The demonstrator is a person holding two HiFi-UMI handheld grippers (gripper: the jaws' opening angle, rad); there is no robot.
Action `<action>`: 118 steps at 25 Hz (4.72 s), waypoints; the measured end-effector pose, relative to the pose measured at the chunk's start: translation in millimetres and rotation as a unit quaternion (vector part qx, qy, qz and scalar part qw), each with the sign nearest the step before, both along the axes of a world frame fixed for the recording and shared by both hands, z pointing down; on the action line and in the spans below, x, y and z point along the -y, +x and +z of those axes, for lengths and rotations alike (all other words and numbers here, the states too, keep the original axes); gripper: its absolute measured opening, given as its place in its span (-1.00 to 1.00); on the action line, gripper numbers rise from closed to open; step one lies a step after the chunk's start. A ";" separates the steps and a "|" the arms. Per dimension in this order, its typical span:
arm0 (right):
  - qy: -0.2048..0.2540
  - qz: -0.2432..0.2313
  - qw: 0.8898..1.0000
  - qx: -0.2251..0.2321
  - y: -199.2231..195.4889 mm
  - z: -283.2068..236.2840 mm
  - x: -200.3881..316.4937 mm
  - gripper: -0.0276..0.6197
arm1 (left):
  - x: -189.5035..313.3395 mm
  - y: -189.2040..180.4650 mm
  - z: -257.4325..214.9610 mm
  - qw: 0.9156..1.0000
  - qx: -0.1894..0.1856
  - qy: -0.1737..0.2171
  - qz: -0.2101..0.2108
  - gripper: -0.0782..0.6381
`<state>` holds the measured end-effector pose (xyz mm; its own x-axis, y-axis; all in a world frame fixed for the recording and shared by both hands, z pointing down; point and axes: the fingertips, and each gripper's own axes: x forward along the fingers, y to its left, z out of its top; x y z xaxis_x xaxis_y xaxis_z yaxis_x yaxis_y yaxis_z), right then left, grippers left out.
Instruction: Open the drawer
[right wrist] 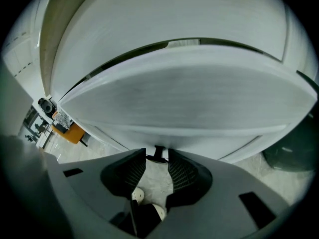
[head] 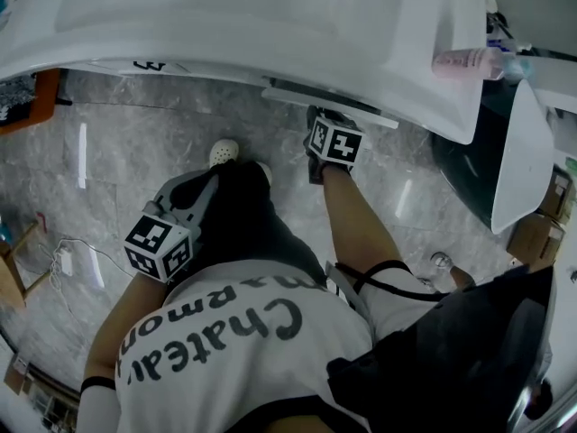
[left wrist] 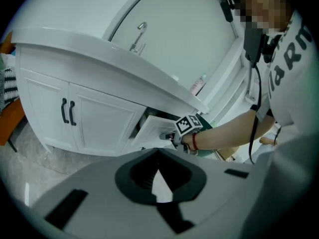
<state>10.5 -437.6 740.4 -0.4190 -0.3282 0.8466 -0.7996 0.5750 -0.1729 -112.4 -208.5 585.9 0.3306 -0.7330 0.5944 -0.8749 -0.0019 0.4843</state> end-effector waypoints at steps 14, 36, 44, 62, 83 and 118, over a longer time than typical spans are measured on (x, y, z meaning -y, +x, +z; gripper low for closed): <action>-0.056 -0.029 0.998 -0.031 12.0 2.0 -28.8 -0.46 | -10.0 16.8 -17.9 1.000 0.008 0.002 -0.006 -0.76; -0.037 -0.123 0.988 -0.084 25.7 2.4 -58.8 -0.54 | -5.1 30.1 -33.8 1.000 0.017 0.001 0.000 -0.76; -0.044 -0.120 0.988 -0.091 29.9 4.9 -65.3 -0.55 | -13.5 27.1 -33.1 1.000 0.023 -0.005 -0.004 -0.76; -0.151 -0.153 0.973 -0.079 90.1 5.2 -161.9 -0.89 | -11.1 6.2 -42.1 0.999 0.019 0.008 -0.024 -0.76; 0.076 -0.159 0.949 0.261 23.4 -296.9 -70.3 -0.89 | 65.7 20.3 -152.2 0.991 0.003 0.134 -0.015 -0.76; 0.162 -0.161 0.939 0.255 56.3 -349.5 -77.7 -0.89 | 62.8 55.1 -186.2 0.983 0.018 0.183 0.005 -0.76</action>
<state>66.8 -359.9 391.0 -0.8650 -0.3212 0.3854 -0.4359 0.8614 -0.2605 -57.4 -271.3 399.7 0.3234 -0.8963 0.3035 -0.8902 -0.1793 0.4189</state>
